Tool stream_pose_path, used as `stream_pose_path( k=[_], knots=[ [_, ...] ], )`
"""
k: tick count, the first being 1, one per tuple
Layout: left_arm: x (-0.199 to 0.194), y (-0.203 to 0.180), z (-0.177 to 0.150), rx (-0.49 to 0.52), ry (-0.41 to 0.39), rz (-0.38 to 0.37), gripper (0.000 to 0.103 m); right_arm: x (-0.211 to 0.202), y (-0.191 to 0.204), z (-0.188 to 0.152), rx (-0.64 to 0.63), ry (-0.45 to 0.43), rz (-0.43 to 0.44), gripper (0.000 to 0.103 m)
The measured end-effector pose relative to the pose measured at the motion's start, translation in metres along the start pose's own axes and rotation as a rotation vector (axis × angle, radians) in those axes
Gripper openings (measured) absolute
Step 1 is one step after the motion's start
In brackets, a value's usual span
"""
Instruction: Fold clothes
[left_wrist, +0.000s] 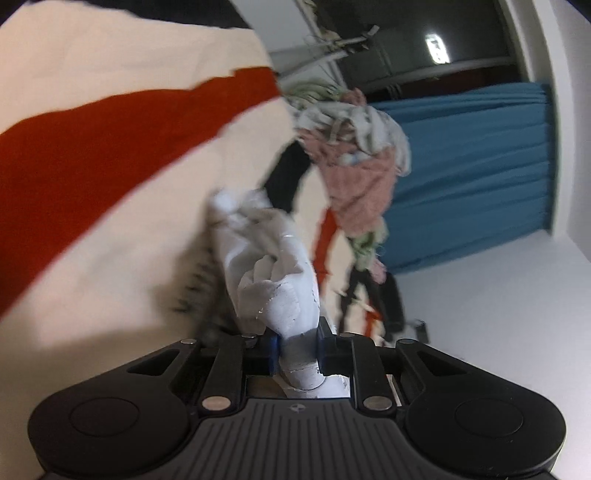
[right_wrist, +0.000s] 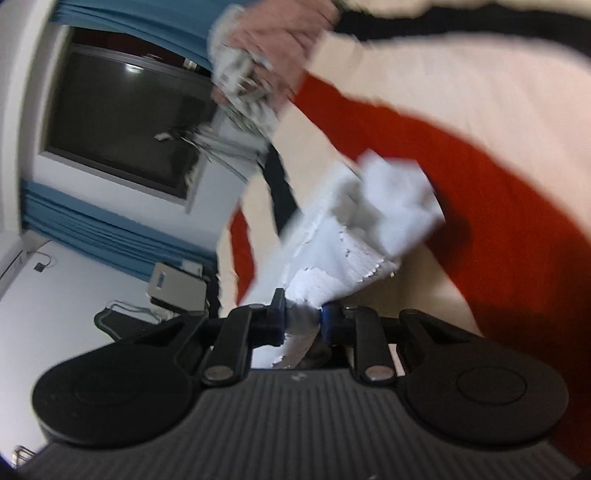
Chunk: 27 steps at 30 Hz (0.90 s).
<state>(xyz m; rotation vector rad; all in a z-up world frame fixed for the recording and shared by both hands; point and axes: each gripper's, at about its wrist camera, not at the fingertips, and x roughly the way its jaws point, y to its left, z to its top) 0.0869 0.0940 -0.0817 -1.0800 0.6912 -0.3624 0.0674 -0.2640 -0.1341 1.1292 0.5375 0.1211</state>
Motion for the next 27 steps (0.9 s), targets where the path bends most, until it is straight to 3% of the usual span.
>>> stream_pose_path(
  k=[3, 7, 11, 16, 18, 22, 24, 27],
  knots=[
    [0.003, -0.045, -0.001, 0.081, 0.039, -0.047, 0.020, -0.030, 0.016, 0.024, 0.049, -0.048, 0.023, 0.021],
    [0.040, -0.096, -0.003, 0.132, 0.141, -0.092, 0.021, -0.059, 0.021, 0.074, 0.109, -0.076, 0.024, 0.021],
    [0.118, -0.139, -0.009, 0.173, 0.272, -0.009, 0.021, -0.066, 0.013, 0.138, 0.096, -0.108, -0.054, 0.021],
    [0.240, -0.188, 0.000, 0.231, 0.387, 0.084, 0.021, -0.025, 0.006, 0.231, 0.019, -0.131, -0.155, 0.021],
    [0.283, -0.213, 0.004, 0.263, 0.383, 0.085, 0.021, -0.005, 0.009, 0.272, -0.028, -0.148, -0.188, 0.021],
    [0.351, -0.262, 0.013, 0.364, 0.314, 0.013, 0.021, 0.019, 0.028, 0.336, -0.160, -0.254, -0.180, 0.021],
    [0.375, -0.273, 0.012, 0.427, 0.280, -0.023, 0.021, 0.025, 0.029, 0.356, -0.213, -0.326, -0.157, 0.021],
    [0.401, -0.263, 0.000, 0.515, 0.242, -0.047, 0.021, 0.042, 0.009, 0.363, -0.265, -0.364, -0.171, 0.021]
  ],
)
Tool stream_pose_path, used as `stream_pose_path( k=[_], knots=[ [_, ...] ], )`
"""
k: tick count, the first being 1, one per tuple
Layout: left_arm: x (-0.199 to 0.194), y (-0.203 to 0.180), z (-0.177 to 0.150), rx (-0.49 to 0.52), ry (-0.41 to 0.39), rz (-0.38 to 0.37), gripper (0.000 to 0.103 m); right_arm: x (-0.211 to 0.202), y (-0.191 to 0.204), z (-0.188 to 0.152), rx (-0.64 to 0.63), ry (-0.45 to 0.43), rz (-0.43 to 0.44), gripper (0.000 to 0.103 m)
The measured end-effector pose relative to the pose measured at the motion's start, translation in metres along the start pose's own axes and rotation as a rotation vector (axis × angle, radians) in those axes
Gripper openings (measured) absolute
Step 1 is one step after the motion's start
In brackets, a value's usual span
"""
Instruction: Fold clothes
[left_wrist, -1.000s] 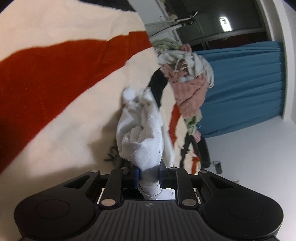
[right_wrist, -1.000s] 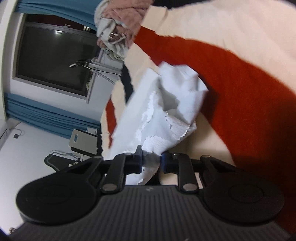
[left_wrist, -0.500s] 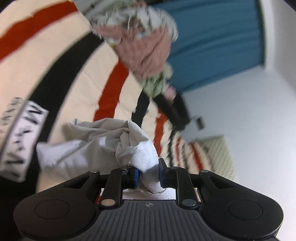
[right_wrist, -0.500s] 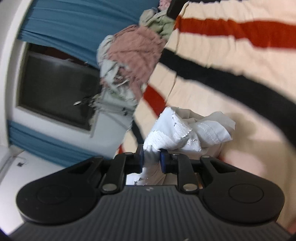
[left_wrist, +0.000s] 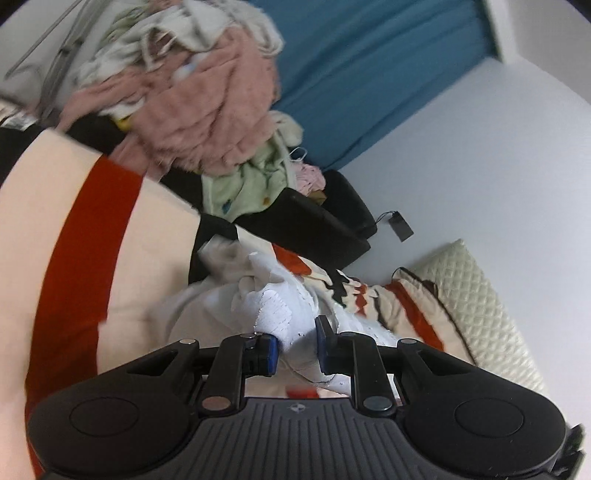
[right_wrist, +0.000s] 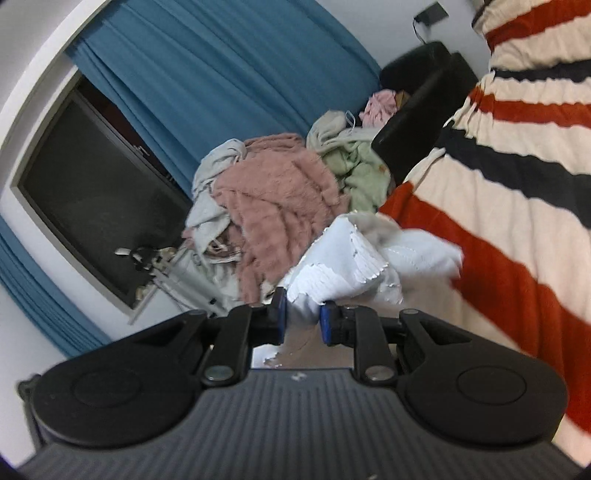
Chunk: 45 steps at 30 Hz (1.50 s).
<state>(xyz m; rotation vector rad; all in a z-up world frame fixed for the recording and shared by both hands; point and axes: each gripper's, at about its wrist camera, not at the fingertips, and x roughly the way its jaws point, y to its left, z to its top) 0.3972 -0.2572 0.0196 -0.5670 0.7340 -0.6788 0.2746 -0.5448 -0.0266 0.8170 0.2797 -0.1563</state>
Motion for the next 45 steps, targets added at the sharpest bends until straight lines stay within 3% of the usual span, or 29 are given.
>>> stream_pose_path(
  k=[2, 5, 8, 11, 14, 20, 22, 23, 24, 25, 26, 28, 31, 37, 45],
  knots=[
    [0.015, 0.020, -0.023, 0.049, 0.015, 0.037, 0.021, 0.016, -0.021, -0.023, -0.027, 0.027, -0.044, 0.021],
    [0.025, 0.056, -0.072, 0.119, 0.096, 0.131, 0.021, 0.031, -0.059, -0.074, 0.018, 0.167, -0.136, 0.022],
    [0.024, 0.086, -0.111, 0.139, 0.174, 0.165, 0.021, 0.033, -0.091, -0.122, 0.105, 0.290, -0.237, 0.025],
    [0.005, 0.087, -0.126, 0.215, 0.173, 0.206, 0.027, 0.013, -0.096, -0.139, 0.134, 0.311, -0.261, 0.027],
    [-0.027, 0.065, -0.124, 0.294, 0.143, 0.228, 0.032, -0.017, -0.077, -0.138, 0.118, 0.323, -0.281, 0.027],
    [-0.114, -0.002, -0.112, 0.430, 0.058, 0.229, 0.049, -0.094, -0.009, -0.119, -0.022, 0.264, -0.243, 0.027],
    [-0.149, -0.030, -0.112, 0.474, 0.015, 0.233, 0.065, -0.120, 0.016, -0.115, -0.085, 0.224, -0.232, 0.029],
    [-0.166, -0.042, -0.115, 0.494, -0.006, 0.233, 0.072, -0.133, 0.027, -0.115, -0.118, 0.203, -0.221, 0.043],
    [-0.183, -0.052, -0.120, 0.511, -0.026, 0.231, 0.089, -0.146, 0.039, -0.114, -0.152, 0.182, -0.210, 0.072],
    [-0.199, -0.063, -0.124, 0.529, -0.046, 0.229, 0.095, -0.162, 0.048, -0.117, -0.179, 0.161, -0.200, 0.088],
    [-0.216, -0.072, -0.130, 0.549, -0.059, 0.230, 0.097, -0.177, 0.057, -0.121, -0.207, 0.140, -0.190, 0.095],
    [-0.249, -0.088, -0.145, 0.591, -0.076, 0.239, 0.103, -0.208, 0.075, -0.128, -0.262, 0.098, -0.170, 0.093],
    [-0.296, -0.104, -0.168, 0.634, -0.107, 0.252, 0.103, -0.243, 0.091, -0.144, -0.315, 0.108, -0.134, 0.093],
    [-0.368, -0.114, -0.214, 0.662, -0.180, 0.255, 0.103, -0.300, 0.111, -0.180, -0.439, 0.006, -0.127, 0.093],
    [-0.410, -0.099, -0.254, 0.647, -0.265, 0.239, 0.103, -0.313, 0.103, -0.228, -0.527, -0.104, -0.143, 0.093]
  ],
)
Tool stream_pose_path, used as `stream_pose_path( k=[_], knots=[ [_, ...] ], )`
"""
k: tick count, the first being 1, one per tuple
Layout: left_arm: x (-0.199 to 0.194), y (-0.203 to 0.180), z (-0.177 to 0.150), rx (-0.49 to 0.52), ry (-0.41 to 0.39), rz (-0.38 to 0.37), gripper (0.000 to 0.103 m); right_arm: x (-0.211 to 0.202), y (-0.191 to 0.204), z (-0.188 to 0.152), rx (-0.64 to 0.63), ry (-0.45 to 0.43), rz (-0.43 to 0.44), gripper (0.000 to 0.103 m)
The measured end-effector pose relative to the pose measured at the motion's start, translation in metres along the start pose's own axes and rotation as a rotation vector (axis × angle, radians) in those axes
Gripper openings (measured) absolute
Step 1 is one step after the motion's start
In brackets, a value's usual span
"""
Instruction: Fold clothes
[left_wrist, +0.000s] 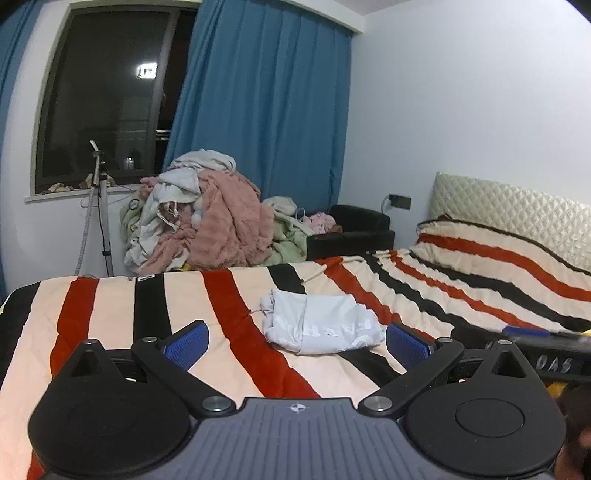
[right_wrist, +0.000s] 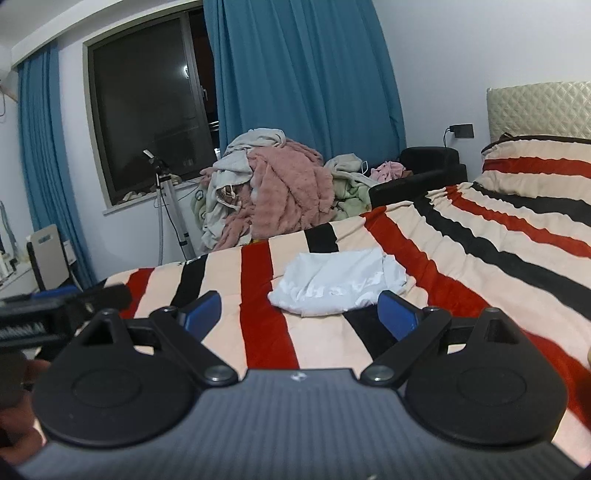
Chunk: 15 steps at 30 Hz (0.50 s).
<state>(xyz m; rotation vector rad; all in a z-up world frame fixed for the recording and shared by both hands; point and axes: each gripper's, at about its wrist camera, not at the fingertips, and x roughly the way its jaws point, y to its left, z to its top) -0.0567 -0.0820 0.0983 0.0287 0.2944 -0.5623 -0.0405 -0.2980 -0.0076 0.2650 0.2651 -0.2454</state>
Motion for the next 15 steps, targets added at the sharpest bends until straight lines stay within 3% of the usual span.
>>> stream_pose_path(
  k=[8, 15],
  knots=[
    [0.020, 0.028, -0.028, -0.070, -0.028, 0.008, 0.103, 0.034, 0.007, -0.033, -0.014, -0.009, -0.044, 0.093],
    [0.025, 0.049, -0.039, -0.112, 0.001, 0.022, 0.103, 0.036, 0.011, -0.040, -0.042, -0.020, -0.086, 0.093]
  ],
)
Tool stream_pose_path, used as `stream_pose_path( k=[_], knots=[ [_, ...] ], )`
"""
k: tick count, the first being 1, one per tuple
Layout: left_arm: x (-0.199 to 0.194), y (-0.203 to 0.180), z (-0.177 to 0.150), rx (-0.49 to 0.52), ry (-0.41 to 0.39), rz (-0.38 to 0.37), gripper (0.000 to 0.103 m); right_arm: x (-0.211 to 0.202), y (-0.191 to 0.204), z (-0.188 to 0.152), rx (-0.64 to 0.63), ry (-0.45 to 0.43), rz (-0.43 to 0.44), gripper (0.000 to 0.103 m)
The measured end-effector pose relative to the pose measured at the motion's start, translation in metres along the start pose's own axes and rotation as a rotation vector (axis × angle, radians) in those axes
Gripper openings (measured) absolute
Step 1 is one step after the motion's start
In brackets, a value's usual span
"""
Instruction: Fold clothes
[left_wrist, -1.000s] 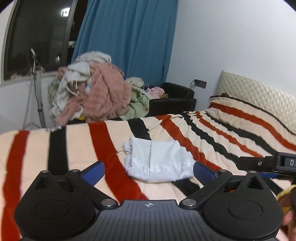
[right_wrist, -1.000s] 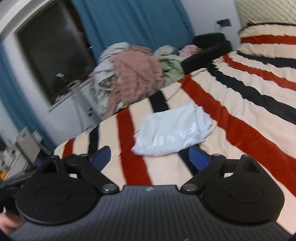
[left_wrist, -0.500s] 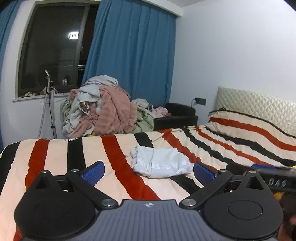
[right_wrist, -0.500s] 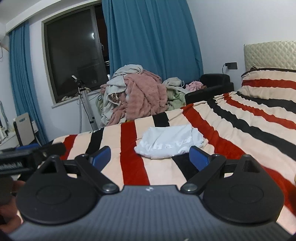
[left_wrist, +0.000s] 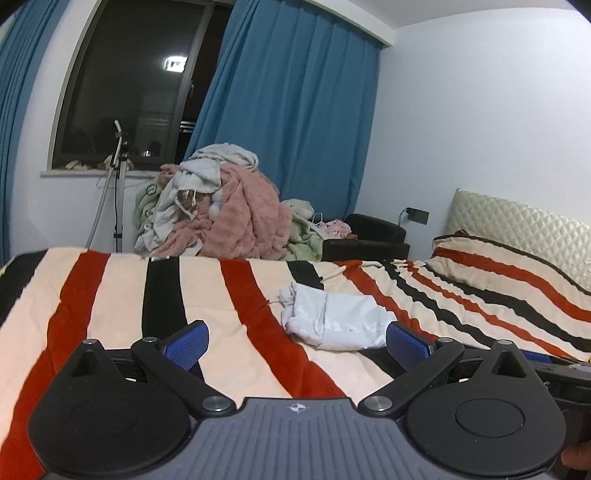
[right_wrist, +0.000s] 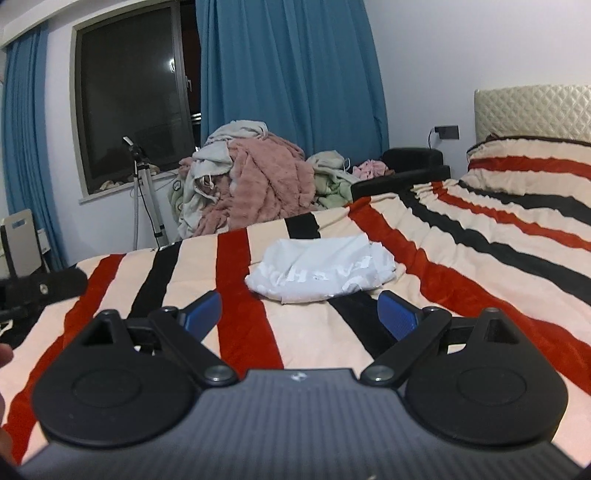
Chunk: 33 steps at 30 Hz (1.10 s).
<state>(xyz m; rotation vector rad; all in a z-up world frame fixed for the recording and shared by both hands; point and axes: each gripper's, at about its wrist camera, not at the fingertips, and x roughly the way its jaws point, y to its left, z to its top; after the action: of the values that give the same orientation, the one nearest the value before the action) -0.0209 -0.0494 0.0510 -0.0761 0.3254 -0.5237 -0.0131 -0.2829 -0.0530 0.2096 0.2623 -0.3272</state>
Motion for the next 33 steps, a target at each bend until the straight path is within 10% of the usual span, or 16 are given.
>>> stream_pose_path(
  k=[33],
  knots=[
    [-0.011, -0.018, -0.011, 0.073, -0.010, 0.050, 0.103, -0.011, 0.005, -0.002, -0.012, -0.001, -0.035, 0.093]
  ],
)
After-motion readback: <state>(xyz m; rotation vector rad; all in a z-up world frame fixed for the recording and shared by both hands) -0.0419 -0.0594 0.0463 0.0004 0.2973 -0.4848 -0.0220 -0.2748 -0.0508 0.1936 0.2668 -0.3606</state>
